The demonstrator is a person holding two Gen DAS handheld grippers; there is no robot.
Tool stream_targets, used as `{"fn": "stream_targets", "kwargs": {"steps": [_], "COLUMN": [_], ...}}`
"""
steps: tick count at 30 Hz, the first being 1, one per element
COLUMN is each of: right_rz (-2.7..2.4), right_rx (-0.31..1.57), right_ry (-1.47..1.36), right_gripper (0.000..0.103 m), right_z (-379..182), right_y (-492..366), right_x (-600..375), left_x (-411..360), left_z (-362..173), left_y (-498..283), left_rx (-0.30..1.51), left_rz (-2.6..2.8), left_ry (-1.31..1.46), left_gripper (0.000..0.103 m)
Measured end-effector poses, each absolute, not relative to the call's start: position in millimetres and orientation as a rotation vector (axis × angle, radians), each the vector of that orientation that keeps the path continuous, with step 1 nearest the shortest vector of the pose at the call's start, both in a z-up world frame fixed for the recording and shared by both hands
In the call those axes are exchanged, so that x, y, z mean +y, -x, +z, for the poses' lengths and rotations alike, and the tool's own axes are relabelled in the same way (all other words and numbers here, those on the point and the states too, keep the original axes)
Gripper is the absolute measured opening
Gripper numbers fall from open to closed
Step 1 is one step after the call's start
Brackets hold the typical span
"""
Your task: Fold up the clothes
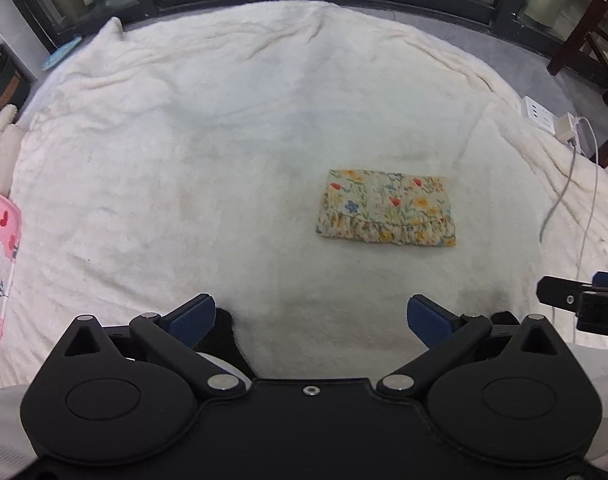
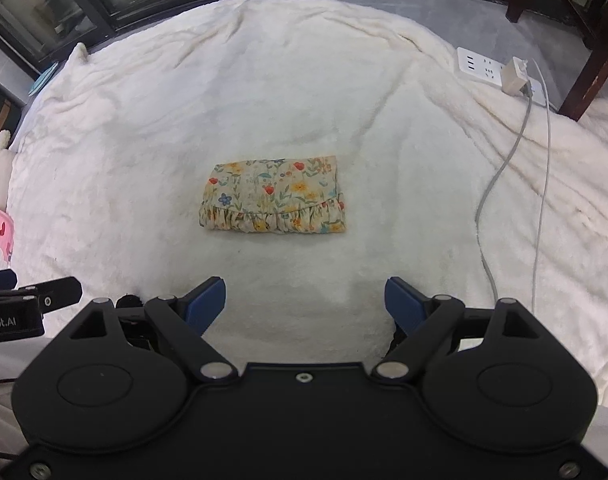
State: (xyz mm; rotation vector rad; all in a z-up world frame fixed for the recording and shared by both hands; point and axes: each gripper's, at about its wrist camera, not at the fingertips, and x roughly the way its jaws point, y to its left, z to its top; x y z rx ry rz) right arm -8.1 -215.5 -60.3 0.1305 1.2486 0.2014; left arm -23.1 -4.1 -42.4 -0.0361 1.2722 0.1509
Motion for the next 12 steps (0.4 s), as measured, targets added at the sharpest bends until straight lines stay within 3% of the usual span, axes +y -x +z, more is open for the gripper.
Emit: {"fn": "stream_targets", "kwargs": {"steps": [12], "right_rz": [0.209], "right_rx": [1.247], "right_ry": [-0.128], "right_gripper": [0.089], "right_z": [-59.4], "right_y": [8.8], "right_x": [-215.6], "left_x": [-8.0], "left_z": [-41.9], "left_y": [22.8], "left_rx": [1.273], "left_rz": [0.132], "left_ry": [0.029], "left_gripper": [0.103]}}
